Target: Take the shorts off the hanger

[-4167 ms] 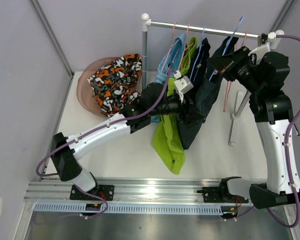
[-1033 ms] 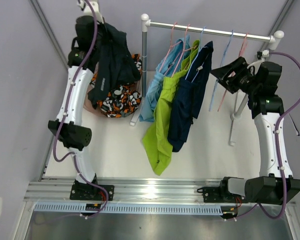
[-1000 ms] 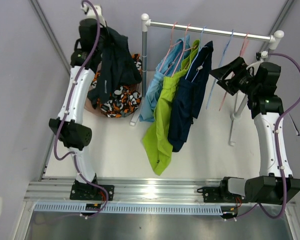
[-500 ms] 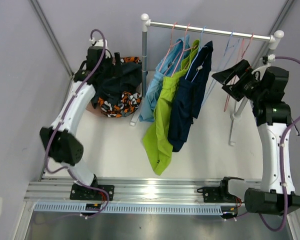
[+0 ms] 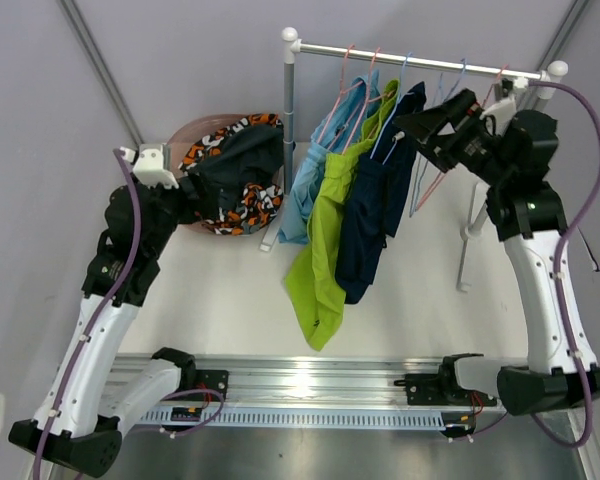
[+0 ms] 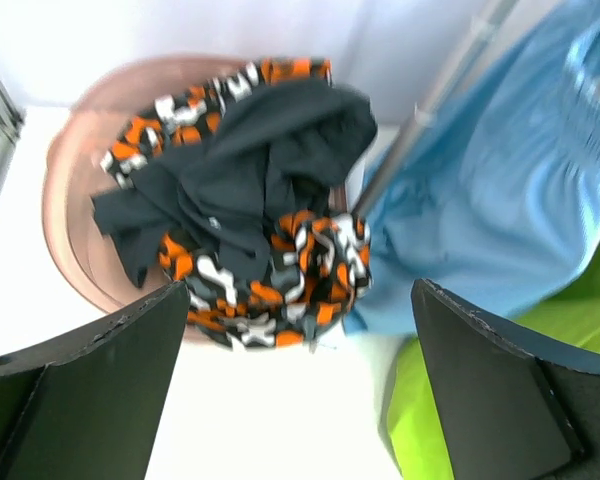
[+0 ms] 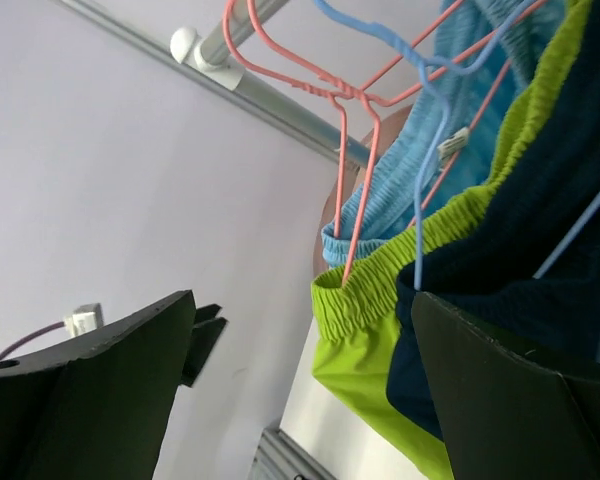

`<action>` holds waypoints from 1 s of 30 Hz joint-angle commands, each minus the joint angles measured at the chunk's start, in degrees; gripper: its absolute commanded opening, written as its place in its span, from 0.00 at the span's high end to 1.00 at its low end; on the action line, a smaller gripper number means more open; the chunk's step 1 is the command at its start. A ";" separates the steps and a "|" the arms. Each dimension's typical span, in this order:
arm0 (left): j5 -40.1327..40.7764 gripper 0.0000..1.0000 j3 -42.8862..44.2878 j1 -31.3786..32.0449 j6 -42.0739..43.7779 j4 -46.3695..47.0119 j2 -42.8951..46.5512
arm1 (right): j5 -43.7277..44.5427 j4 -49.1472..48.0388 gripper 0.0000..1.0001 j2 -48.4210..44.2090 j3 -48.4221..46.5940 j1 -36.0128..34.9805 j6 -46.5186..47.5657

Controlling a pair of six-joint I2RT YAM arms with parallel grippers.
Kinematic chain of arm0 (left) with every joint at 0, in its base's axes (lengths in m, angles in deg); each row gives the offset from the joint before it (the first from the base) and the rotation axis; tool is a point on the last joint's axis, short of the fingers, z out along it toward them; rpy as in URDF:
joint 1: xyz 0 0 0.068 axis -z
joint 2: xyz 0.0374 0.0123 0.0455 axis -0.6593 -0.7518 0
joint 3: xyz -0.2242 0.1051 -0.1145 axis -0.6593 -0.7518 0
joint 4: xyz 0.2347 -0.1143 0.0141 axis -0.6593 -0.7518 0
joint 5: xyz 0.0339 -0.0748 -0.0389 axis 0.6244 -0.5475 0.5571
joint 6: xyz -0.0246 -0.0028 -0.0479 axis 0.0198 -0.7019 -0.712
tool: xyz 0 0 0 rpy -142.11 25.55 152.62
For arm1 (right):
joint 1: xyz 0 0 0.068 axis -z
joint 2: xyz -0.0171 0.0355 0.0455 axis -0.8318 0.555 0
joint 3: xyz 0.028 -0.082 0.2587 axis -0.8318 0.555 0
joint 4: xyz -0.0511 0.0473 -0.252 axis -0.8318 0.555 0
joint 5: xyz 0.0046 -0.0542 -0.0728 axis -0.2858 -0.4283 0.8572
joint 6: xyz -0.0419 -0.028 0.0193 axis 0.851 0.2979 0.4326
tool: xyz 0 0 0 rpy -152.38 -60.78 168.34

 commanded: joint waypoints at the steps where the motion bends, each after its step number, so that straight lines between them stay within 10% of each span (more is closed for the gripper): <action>1: -2.18 0.01 -3.33 0.29 0.56 -1.13 0.88 | 4.61 -3.39 0.03 4.17 -4.63 -3.20 -0.14; 14: -4.37 0.01 -7.64 0.29 0.04 0.54 4.58 | 11.74 -4.44 0.09 18.68 -11.32 -10.06 2.15; 26: -4.55 0.01 -11.06 0.29 -0.14 3.17 5.45 | 14.20 -4.00 0.81 17.63 -7.72 -10.94 3.55; 30: -4.64 0.01 -11.77 0.37 -0.67 3.35 4.93 | 14.64 -3.04 0.91 16.22 -7.80 -10.94 4.08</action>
